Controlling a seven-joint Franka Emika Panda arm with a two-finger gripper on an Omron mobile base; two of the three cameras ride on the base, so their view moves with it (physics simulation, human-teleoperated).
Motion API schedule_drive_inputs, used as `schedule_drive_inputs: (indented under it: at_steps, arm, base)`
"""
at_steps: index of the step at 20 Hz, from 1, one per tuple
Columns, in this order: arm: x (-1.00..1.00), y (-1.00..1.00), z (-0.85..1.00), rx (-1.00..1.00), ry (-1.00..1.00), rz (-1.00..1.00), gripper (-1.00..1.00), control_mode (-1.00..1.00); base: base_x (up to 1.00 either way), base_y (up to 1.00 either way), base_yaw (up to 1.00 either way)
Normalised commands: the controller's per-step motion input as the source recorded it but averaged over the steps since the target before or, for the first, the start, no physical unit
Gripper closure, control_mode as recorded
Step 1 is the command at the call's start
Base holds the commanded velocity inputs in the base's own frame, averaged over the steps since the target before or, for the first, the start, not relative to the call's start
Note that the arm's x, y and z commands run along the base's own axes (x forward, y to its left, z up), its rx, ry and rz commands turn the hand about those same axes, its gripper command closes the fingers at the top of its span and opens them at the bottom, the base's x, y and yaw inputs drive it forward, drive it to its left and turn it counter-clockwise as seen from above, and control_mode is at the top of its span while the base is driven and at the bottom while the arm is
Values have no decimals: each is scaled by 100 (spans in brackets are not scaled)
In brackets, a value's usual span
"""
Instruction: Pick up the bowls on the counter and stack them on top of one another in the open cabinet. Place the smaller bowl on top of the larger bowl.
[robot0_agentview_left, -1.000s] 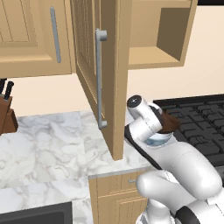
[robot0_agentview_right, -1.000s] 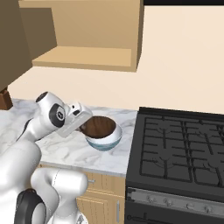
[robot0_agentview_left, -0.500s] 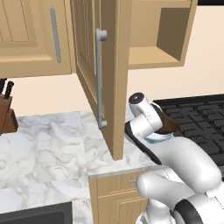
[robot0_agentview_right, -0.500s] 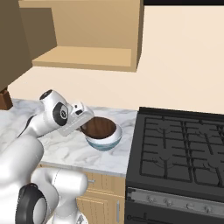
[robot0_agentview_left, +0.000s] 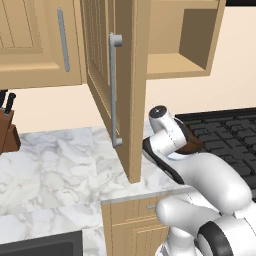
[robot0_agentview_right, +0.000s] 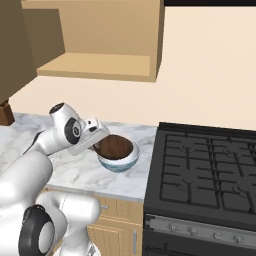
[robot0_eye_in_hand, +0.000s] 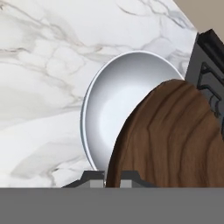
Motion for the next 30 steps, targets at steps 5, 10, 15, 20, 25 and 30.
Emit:
schedule_drive_inputs:
  at_steps: [5,10,15,20,25,30]
  arm:
    - [10,0,-10,3,0,0,100,-100]
    - [10,0,-10,2,0,0,100,-100]
    - [11,0,-9,0,0,0,100,-100]
    - [10,0,-8,0,0,0,100,-100]
    - [11,-2,-8,0,0,0,100,-100]
    - [10,-8,-8,0,0,0,100,-100]
  base:
    - [0,0,0]
    - [0,0,0]
    - [0,0,0]
    - [0,0,0]
    - [0,0,0]
    - [0,0,0]
